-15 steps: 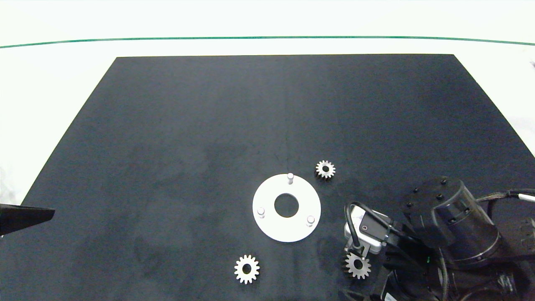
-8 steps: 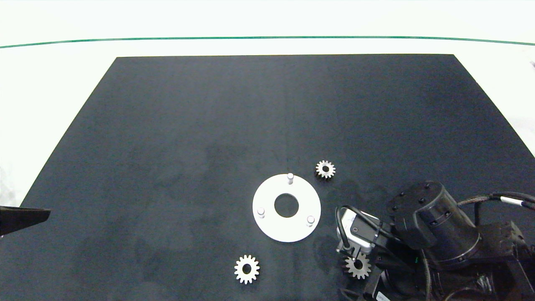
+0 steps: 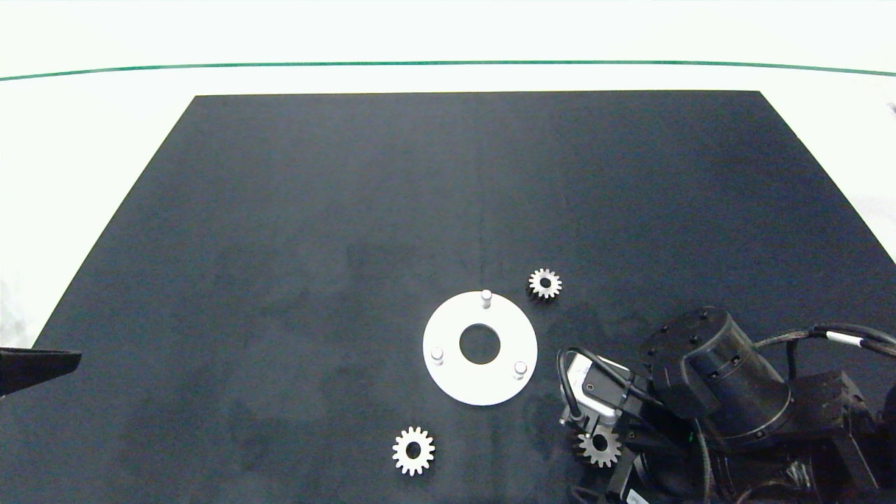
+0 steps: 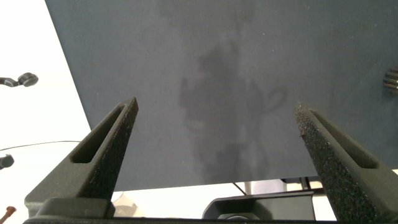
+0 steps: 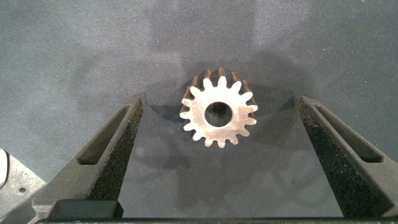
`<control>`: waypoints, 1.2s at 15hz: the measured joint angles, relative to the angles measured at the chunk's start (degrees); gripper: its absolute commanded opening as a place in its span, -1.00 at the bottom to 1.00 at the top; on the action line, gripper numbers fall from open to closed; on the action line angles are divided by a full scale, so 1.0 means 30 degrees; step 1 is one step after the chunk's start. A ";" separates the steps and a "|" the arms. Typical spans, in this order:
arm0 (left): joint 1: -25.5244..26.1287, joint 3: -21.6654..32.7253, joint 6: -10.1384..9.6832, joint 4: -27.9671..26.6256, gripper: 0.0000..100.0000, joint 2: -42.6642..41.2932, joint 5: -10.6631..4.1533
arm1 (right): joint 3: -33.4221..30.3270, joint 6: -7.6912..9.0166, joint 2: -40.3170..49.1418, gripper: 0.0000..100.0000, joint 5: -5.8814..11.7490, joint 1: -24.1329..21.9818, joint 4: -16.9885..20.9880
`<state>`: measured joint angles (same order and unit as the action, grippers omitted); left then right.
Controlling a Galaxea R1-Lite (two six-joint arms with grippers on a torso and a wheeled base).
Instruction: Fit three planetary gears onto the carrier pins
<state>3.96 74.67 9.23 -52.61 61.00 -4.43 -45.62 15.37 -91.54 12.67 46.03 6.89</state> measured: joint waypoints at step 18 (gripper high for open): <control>0.0016 -0.0016 0.0008 0.0000 1.00 -0.0244 -0.0004 | 0.0085 0.0175 -0.0081 0.38 0.0305 -0.0028 0.0008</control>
<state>4.01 74.62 9.25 -52.61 60.27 -4.44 -45.36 15.90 -91.78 13.58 45.95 6.91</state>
